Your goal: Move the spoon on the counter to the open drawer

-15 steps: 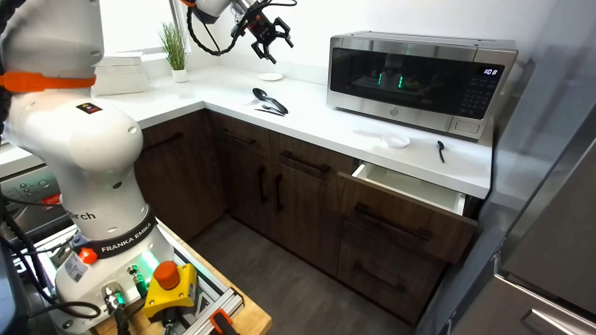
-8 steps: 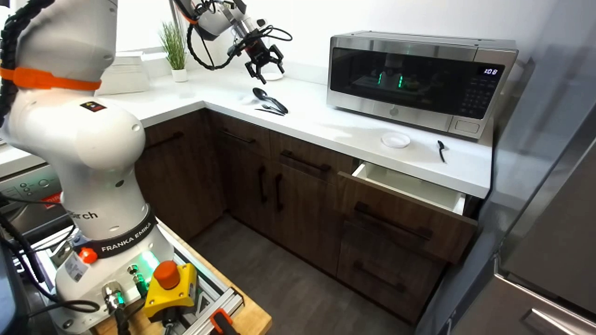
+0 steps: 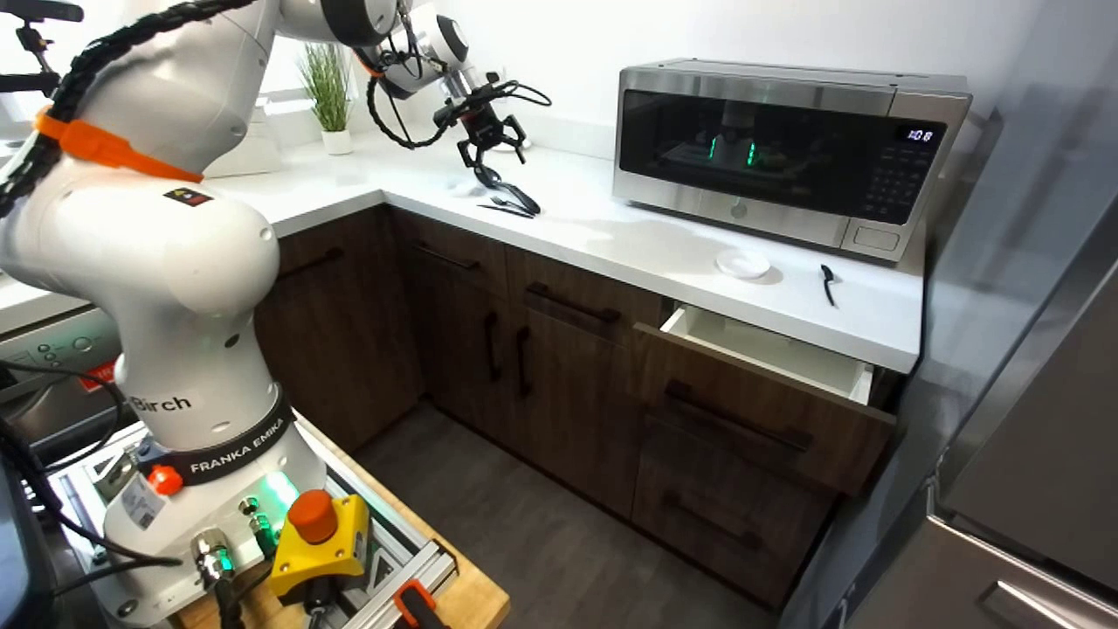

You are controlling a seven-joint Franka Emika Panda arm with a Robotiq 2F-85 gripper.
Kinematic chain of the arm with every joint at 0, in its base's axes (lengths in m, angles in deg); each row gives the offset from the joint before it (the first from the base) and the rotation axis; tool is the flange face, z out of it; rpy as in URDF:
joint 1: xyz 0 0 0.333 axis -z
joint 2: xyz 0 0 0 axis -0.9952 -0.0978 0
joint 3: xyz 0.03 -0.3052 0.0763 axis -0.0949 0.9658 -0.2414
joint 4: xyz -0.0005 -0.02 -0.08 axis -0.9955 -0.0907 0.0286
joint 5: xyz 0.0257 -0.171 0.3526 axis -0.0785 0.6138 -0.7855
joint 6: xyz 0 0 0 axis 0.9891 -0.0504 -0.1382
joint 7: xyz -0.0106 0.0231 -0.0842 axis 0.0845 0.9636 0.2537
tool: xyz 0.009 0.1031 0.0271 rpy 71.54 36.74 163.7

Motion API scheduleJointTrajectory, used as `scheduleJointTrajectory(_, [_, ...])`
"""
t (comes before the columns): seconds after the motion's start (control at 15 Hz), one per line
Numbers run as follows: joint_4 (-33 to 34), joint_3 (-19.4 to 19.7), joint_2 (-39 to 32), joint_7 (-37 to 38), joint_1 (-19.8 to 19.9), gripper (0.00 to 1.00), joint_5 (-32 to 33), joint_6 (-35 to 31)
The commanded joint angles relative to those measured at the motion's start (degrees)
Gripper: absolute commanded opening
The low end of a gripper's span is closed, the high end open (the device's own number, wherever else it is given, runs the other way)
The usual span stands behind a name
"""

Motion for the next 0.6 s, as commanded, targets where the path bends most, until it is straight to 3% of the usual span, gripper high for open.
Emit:
scheduleJointTrajectory(0.0, [2.5,0.6,-1.5,-1.5,-0.6,1.00,-0.3,1.5])
scheduleJointTrajectory(0.2, [3.7,0.7,-2.4,-1.8,-0.8,1.00,-0.2,1.9])
scheduleJointTrajectory(0.27, [5.2,2.2,-3.2,-4.3,-1.8,1.00,-2.8,2.0])
scheduleJointTrajectory(0.53, [9.5,1.6,-5.7,-12.6,-1.2,1.00,-5.6,1.6])
